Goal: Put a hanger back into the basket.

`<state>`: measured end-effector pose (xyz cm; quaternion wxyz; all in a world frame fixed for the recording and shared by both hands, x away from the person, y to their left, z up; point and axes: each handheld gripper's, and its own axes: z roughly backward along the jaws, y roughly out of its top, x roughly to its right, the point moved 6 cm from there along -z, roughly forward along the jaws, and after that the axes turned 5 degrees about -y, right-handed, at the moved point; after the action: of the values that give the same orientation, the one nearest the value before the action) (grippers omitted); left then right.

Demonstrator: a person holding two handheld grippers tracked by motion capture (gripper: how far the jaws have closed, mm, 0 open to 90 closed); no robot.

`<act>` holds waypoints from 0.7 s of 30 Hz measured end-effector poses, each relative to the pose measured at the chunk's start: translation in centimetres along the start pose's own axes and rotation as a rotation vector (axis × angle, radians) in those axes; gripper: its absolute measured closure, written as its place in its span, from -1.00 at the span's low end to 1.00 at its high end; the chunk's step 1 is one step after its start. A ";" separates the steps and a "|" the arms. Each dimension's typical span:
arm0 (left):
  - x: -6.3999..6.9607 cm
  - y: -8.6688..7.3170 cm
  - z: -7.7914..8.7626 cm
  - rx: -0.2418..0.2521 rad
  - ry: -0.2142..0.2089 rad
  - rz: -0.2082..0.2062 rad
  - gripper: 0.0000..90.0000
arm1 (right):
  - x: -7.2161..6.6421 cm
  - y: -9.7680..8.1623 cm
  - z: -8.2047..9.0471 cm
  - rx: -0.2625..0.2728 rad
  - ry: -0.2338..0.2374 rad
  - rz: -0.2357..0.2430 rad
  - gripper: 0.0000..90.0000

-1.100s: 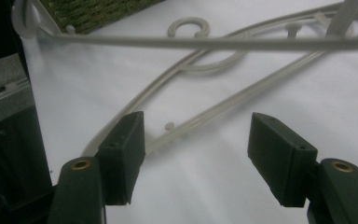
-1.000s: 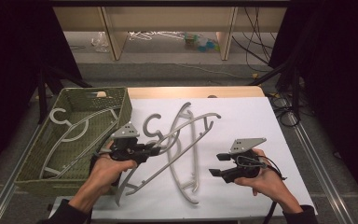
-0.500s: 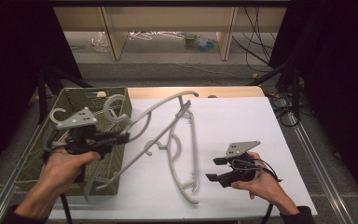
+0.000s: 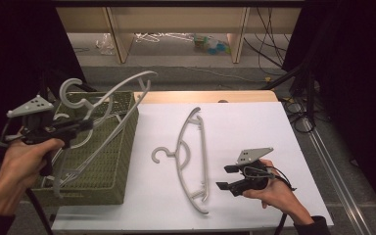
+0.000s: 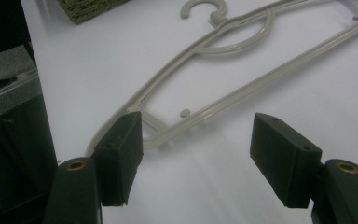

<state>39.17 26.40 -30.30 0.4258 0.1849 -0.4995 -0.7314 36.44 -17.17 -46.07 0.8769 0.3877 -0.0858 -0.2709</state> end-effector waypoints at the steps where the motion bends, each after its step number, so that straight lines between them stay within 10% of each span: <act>1: -0.6 0.0 0.1 0.005 0.014 0.008 0.75 | 0.0 0.0 0.0 -0.003 -0.001 -0.002 -0.22; 9: -5.3 -0.8 0.1 -0.015 0.103 0.014 0.75 | -0.1 0.0 -0.1 -0.007 0.003 -0.001 -0.22; 21: -8.3 -1.8 -0.5 -0.037 0.088 -0.004 0.75 | 0.1 -0.1 -0.2 -0.016 -0.003 -0.003 -0.22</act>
<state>43.47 33.08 -33.43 0.4493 0.2099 -0.4663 -0.7326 36.52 -17.20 -46.30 0.8795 0.3803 -0.0844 -0.2734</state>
